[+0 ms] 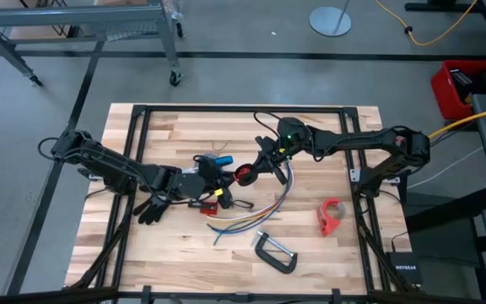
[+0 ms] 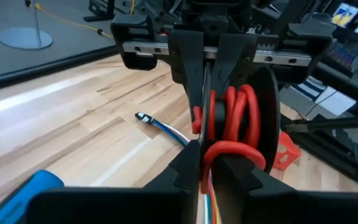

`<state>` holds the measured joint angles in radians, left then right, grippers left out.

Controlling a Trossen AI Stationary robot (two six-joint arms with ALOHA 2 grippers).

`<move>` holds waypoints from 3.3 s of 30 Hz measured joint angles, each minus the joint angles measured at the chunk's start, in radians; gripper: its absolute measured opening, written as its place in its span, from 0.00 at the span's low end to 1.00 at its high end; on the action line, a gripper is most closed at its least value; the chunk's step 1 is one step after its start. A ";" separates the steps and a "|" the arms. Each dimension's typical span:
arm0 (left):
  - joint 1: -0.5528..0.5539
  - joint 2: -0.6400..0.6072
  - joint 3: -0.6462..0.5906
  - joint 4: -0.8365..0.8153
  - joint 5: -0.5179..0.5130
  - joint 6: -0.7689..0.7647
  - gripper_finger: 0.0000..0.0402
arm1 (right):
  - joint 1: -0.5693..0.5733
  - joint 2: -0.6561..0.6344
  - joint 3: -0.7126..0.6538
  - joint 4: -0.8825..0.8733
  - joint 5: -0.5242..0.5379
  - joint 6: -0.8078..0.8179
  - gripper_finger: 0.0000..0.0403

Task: Coil cords
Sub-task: Coil the red wire onto the black spool

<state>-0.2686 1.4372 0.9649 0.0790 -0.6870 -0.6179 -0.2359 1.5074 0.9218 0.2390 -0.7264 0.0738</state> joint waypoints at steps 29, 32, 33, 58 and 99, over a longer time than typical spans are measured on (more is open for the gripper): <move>-0.008 -0.144 0.000 -0.098 -0.106 0.059 0.00 | 0.000 0.000 0.033 0.106 0.006 0.064 0.17; -0.008 -0.171 0.000 -0.096 -0.109 0.085 0.00 | 0.000 0.000 0.060 0.101 0.004 0.064 0.17; -0.008 -0.178 0.000 -0.095 -0.109 0.100 0.00 | 0.000 0.000 0.068 0.100 0.004 0.064 0.17; -0.066 -0.234 0.000 -0.130 -0.143 0.102 0.00 | -0.038 0.000 0.201 0.033 0.006 0.065 0.17; -0.073 -0.774 -0.001 -0.612 -0.267 0.225 0.00 | -0.323 -0.316 0.201 0.022 -0.534 0.394 0.17</move>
<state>-0.3412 0.6627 0.9642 -0.5327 -0.9537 -0.3927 -0.5593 1.1911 1.1225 0.2610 -1.2604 0.4675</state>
